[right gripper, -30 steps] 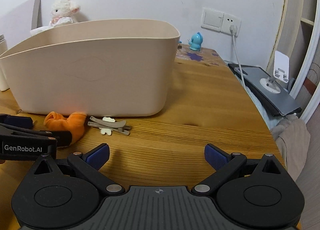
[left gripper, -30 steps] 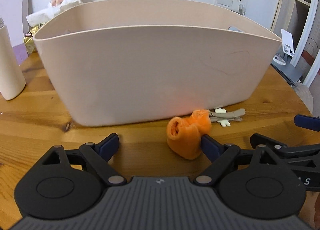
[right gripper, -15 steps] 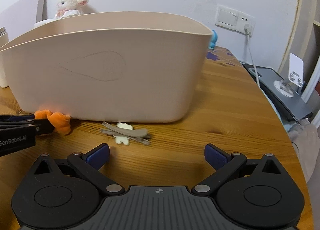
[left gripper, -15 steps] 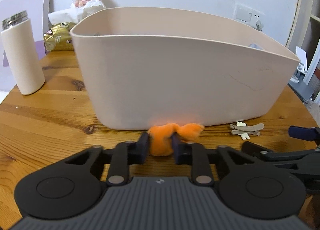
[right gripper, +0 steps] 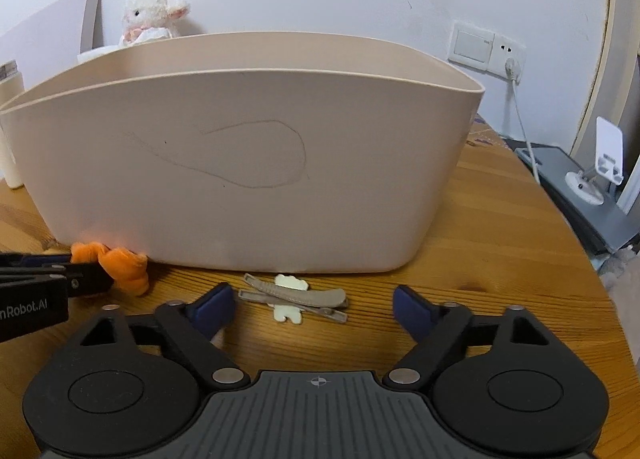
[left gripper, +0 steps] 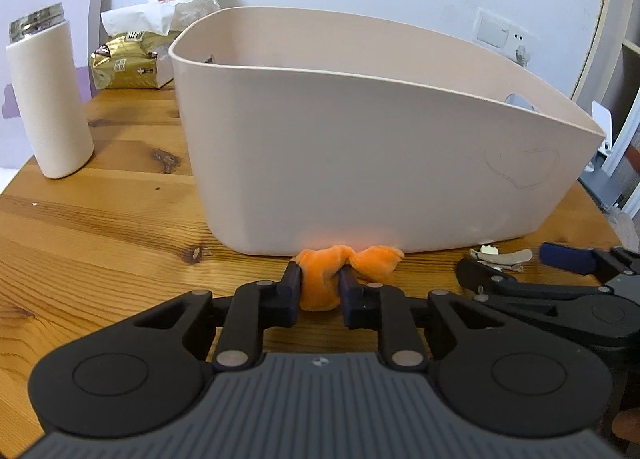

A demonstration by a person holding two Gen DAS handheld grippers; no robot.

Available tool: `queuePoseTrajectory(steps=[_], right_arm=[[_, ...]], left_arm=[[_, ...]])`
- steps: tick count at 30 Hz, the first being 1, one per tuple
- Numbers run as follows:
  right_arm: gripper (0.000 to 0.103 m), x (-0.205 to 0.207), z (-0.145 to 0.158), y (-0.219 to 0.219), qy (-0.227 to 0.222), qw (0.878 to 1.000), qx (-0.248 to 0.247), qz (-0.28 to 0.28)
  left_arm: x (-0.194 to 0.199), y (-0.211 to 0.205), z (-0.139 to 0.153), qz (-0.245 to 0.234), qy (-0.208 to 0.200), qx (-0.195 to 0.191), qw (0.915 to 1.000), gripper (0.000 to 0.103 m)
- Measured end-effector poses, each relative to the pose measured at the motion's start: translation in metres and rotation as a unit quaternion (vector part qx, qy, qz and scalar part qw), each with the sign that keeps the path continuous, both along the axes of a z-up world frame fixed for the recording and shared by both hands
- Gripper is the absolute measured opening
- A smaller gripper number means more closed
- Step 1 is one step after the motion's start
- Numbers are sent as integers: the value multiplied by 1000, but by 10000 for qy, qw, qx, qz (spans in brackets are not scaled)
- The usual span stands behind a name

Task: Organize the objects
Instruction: 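Grasp the orange cloth toy with the left tool while the right tool grasps the hair clips, then release the orange toy and hair clips into the beige bin with both tools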

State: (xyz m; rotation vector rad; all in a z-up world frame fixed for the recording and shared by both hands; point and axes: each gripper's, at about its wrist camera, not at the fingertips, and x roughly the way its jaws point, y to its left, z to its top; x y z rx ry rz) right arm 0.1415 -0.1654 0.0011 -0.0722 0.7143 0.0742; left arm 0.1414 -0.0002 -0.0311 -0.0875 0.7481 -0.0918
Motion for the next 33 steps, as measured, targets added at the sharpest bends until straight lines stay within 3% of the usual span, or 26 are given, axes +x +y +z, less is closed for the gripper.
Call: queuePoseTrajectory(steps=[4,5,19,33], right_arm=[[52,-3,2,5,-47,10000,19,84],[51,-4,3,7,-74,9999,-51,104],[51,-27,18,6,-293,9995,101,77],[51,-63,75,-6,-1161,9929,274,27]], left_arm=[[-2,-1,0,-15,-41,51,10000,18],[-2,-1,0,-28,-30,25,10000,13],[-16,8,8,-19,25,-273,9996,7],[-48,18,59,-21,-706,-222,9973,7]])
